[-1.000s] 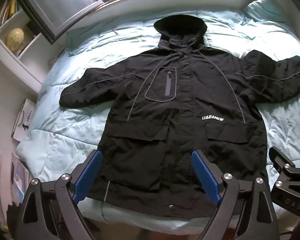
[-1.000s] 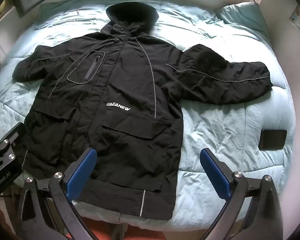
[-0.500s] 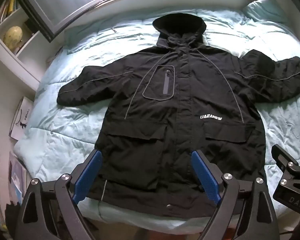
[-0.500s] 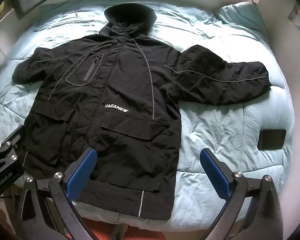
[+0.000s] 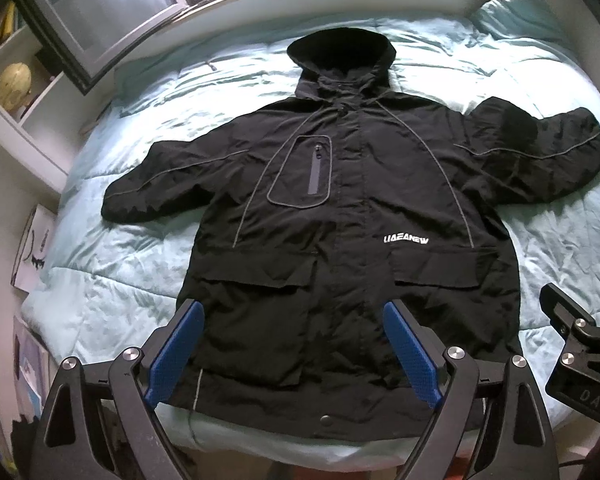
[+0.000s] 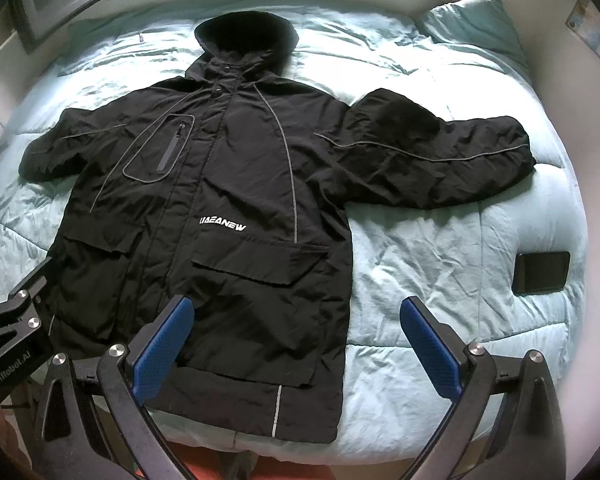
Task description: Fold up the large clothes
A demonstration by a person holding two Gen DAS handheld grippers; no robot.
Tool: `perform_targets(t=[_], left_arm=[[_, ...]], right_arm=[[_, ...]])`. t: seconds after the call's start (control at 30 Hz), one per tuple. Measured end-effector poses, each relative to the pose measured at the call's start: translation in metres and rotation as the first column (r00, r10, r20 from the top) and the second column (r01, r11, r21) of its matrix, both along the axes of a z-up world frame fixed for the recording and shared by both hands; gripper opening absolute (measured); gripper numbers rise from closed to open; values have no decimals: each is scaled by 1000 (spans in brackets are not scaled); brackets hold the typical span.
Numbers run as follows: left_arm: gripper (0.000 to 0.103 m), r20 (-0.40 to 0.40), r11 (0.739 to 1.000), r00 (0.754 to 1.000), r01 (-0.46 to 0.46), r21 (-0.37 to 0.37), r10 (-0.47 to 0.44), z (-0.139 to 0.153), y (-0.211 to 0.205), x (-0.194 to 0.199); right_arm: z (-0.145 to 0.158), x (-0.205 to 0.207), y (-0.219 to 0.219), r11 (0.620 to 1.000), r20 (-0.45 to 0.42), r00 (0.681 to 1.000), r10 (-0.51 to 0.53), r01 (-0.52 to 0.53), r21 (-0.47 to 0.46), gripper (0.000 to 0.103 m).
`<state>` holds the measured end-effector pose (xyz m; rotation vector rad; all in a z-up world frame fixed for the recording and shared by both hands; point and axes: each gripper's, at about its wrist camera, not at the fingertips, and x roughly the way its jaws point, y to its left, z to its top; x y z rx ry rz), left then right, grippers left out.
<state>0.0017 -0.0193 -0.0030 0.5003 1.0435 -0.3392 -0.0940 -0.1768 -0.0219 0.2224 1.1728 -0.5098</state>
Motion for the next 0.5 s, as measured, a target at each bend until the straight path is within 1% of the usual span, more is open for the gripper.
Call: perform_targets(t=[0.23,0.5], left_arm=[[92,7,1000,1000,19,-7,-19,4,-7,1],[92,28,997,998,61,-49,-59,21,-26,7]], right_arm=[[1,-1,-7,1000,4,1000,-15,15,1,103],[19,-1,-27,998,47,998,-52,53,-21,103]])
